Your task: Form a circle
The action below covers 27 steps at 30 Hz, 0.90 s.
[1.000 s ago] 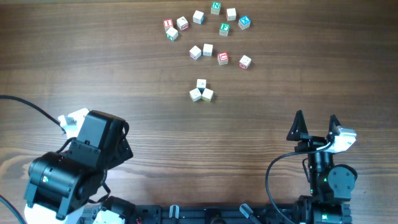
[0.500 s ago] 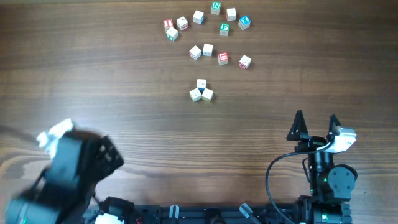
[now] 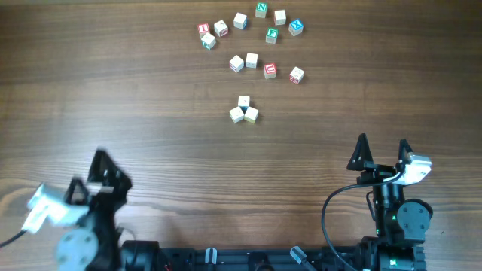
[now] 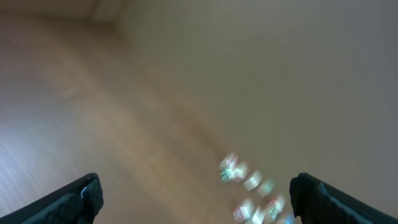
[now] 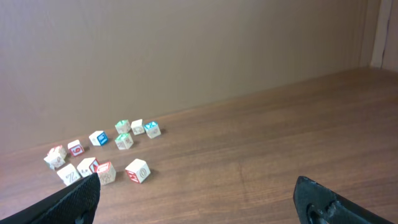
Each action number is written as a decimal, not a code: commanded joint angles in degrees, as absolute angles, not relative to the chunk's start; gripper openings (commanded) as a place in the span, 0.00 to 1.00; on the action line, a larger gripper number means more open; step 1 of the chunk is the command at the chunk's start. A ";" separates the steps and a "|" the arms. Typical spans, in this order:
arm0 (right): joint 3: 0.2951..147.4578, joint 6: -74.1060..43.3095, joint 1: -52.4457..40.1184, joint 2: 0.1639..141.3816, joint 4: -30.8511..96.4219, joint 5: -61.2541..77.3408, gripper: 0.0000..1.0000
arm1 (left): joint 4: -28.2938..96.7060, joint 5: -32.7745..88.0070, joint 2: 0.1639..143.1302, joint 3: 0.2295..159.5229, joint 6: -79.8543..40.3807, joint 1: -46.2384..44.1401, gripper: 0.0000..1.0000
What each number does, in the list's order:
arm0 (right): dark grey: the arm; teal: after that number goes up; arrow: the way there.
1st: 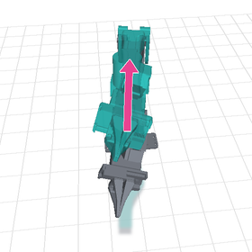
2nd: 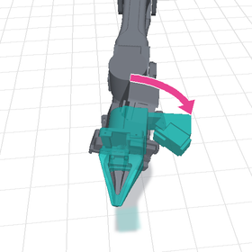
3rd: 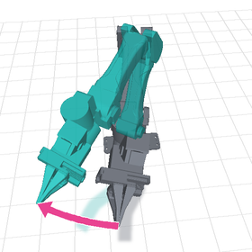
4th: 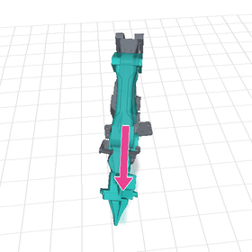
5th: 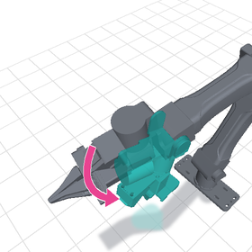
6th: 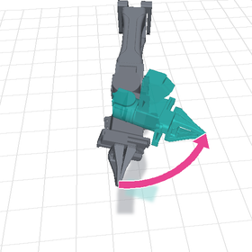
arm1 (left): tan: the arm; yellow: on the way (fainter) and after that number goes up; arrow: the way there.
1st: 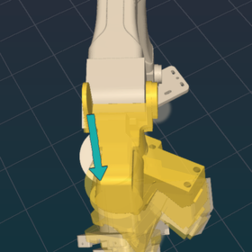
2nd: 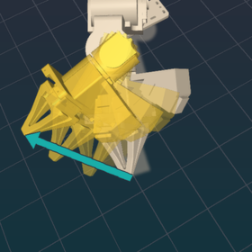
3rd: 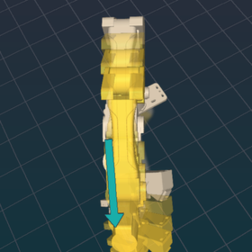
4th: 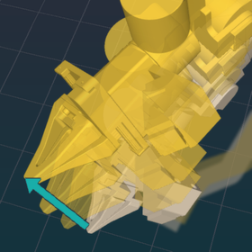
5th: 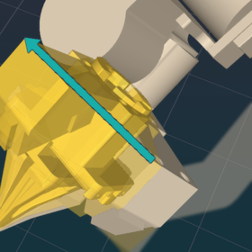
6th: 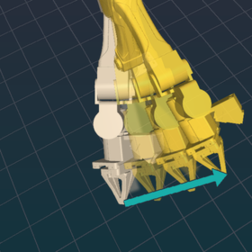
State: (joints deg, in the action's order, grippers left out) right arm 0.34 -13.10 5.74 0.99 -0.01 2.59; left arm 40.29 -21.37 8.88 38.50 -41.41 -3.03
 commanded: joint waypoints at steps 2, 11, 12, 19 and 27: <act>0.30 -12.03 6.02 0.21 -0.12 3.33 0.99 | 17.23 -19.29 0.86 13.21 -39.46 -2.26 1.00; 0.30 -12.03 6.02 0.21 -0.12 3.33 1.00 | 9.10 -15.46 0.16 2.98 -25.28 -1.96 1.00; 0.30 -12.03 6.02 0.21 -0.12 3.33 1.00 | 8.97 -14.06 0.16 2.96 -22.55 -1.93 1.00; 0.30 -12.01 6.02 0.21 -0.12 3.33 1.00 | 9.61 -6.13 0.16 2.85 -13.28 -1.41 1.00; 0.30 -12.01 6.02 0.21 -0.14 3.33 1.00 | 9.56 -4.97 0.16 2.85 -13.28 -0.14 1.00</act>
State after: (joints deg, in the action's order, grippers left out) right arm 0.34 -13.10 5.78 0.89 -0.01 2.59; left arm 9.67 -6.35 0.84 3.36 -15.05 -0.56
